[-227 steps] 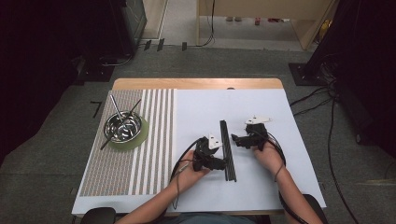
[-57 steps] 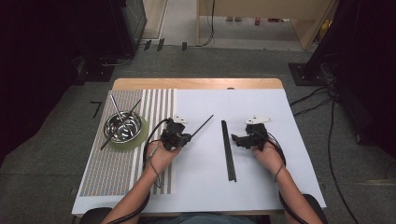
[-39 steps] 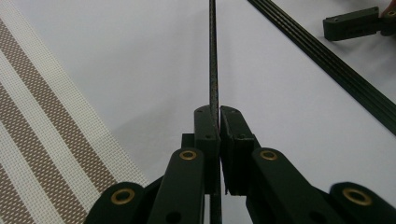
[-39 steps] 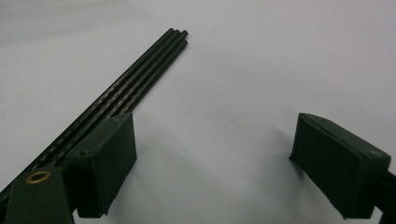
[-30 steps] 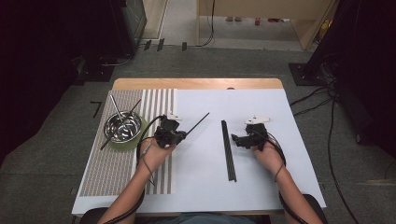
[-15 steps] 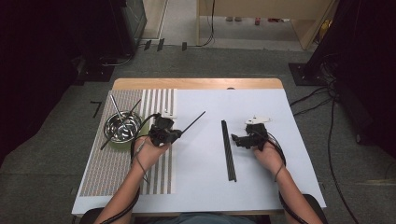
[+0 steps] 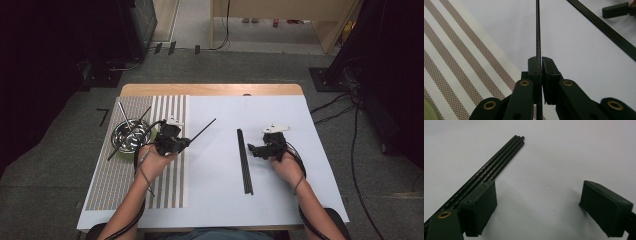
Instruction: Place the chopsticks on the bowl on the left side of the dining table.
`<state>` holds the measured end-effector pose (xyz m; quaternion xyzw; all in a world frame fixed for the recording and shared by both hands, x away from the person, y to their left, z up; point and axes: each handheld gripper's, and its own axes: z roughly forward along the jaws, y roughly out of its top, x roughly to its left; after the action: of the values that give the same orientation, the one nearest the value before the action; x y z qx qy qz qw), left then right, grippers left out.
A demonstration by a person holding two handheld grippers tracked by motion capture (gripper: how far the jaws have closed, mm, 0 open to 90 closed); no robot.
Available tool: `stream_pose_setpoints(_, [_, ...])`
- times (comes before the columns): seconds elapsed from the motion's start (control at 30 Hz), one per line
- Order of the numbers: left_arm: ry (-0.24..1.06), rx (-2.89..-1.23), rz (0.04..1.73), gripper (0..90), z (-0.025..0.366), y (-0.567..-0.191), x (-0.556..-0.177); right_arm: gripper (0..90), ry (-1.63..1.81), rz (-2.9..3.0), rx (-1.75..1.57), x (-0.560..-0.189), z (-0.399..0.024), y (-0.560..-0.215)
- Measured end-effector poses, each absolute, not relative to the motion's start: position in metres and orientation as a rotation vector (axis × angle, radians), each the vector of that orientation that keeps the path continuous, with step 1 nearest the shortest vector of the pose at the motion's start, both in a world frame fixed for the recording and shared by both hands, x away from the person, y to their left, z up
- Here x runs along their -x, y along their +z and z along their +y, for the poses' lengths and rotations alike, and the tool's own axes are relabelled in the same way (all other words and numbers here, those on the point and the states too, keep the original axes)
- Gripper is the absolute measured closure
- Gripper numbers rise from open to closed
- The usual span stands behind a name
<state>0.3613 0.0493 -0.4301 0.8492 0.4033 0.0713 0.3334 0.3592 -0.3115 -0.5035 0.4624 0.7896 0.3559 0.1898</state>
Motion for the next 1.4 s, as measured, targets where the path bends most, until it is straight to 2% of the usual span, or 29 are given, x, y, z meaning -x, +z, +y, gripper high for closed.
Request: stream_pose_setpoints(1.4, [0.225,-2.199,1.099,87.7,0.092,-0.419,-0.362,13.7,1.0,2.22,-1.299,-0.359,-0.312,-0.503])
